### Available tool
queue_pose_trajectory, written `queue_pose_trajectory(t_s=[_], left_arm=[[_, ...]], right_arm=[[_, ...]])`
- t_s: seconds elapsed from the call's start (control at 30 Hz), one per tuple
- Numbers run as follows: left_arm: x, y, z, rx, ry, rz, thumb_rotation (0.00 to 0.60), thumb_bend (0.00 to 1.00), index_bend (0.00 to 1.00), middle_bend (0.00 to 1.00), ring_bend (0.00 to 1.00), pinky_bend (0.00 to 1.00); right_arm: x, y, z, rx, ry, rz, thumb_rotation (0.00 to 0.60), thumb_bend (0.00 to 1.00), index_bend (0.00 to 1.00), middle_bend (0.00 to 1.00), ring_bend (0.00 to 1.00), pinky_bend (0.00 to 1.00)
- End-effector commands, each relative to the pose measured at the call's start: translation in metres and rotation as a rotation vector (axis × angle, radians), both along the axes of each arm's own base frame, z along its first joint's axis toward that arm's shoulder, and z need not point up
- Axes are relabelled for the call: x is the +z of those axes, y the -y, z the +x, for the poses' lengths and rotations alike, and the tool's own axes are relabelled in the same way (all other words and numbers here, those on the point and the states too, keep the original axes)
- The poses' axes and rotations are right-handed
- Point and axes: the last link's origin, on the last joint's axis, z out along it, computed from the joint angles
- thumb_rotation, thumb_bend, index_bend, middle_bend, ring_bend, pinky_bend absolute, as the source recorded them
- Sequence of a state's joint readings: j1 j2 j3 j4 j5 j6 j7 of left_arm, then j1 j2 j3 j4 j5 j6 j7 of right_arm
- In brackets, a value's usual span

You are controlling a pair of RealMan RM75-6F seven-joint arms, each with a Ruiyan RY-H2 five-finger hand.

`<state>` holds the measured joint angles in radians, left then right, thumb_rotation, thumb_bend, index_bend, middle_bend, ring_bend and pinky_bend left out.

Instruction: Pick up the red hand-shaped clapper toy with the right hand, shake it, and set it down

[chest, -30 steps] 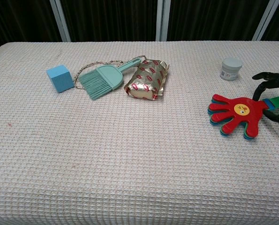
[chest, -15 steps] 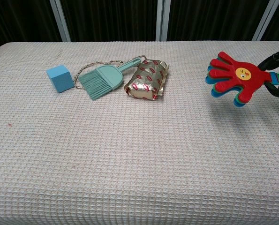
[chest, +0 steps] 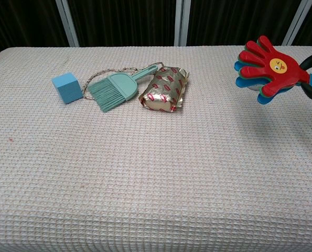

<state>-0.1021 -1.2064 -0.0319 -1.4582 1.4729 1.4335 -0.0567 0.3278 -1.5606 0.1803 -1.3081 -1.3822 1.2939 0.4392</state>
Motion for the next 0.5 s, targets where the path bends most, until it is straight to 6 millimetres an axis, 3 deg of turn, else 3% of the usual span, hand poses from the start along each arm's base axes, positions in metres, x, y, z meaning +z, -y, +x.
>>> queue_pose_trajectory(t_s=[0.03,0.5], left_arm=[[0.000,0.000,0.000,0.002,-0.001,-0.001,0.600,0.20,0.06,0.08,0.01,0.12],[-0.001,0.002,-0.002,0.010,-0.002,-0.002,0.600,0.20,0.06,0.08,0.01,0.12]], right_arm=[[0.004,0.001,0.006,-0.018,0.133,0.011,0.600,0.64,0.97,0.37,0.49,0.81],[0.029,0.010,0.042,0.013,0.568,0.112,0.600,0.65,0.97,0.38,0.52,0.82]])
